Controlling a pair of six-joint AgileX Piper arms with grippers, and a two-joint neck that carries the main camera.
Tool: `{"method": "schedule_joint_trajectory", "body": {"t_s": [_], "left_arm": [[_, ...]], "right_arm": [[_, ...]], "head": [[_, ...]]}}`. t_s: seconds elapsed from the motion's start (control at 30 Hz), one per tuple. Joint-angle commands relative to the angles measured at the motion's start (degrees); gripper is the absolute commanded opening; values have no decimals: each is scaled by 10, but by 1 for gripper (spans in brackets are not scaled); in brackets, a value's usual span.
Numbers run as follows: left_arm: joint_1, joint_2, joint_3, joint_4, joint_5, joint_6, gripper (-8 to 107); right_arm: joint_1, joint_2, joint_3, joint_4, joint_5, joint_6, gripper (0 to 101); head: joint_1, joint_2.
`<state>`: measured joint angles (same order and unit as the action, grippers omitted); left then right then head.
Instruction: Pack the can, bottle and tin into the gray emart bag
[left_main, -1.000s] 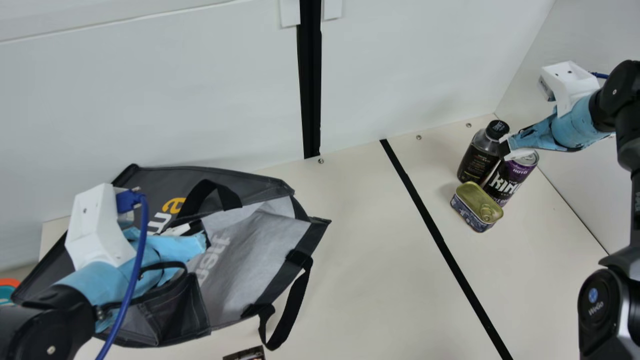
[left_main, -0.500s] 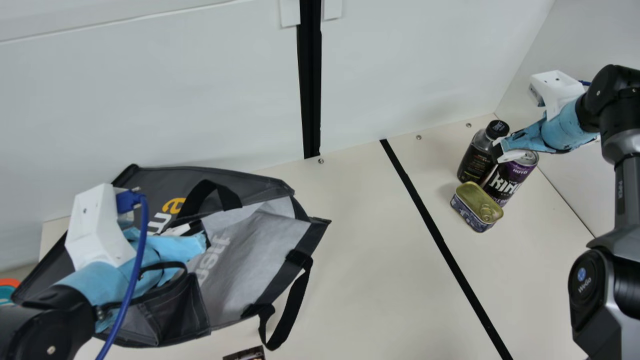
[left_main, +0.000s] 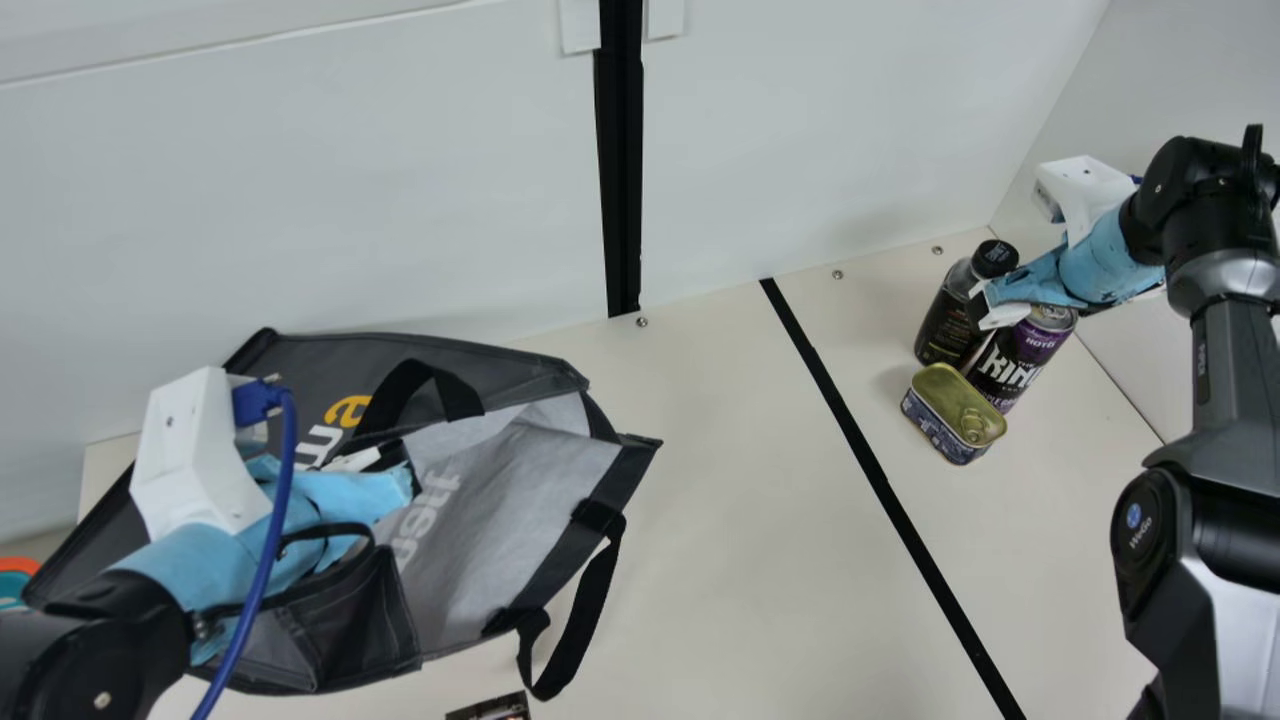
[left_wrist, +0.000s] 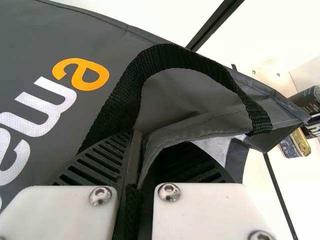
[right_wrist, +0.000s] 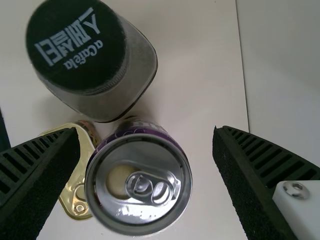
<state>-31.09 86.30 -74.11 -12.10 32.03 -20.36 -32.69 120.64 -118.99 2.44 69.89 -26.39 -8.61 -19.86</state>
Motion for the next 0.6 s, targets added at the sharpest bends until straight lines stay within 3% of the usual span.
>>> {"method": "schedule_joint_trajectory", "body": {"t_s": [0.0, 0.2, 0.57], "left_arm": [[0, 0, 0, 0, 0, 0, 10], [0, 0, 0, 0, 0, 0, 10], [0, 0, 0, 0, 0, 0, 10]], "right_arm": [[0, 4, -1, -1, 0, 0, 91], [2, 17, -4, -4, 0, 0, 91], [7, 25, -2, -18, 0, 7, 17]], "head": [[-14, -1], [-14, -1], [-14, -1]]}}
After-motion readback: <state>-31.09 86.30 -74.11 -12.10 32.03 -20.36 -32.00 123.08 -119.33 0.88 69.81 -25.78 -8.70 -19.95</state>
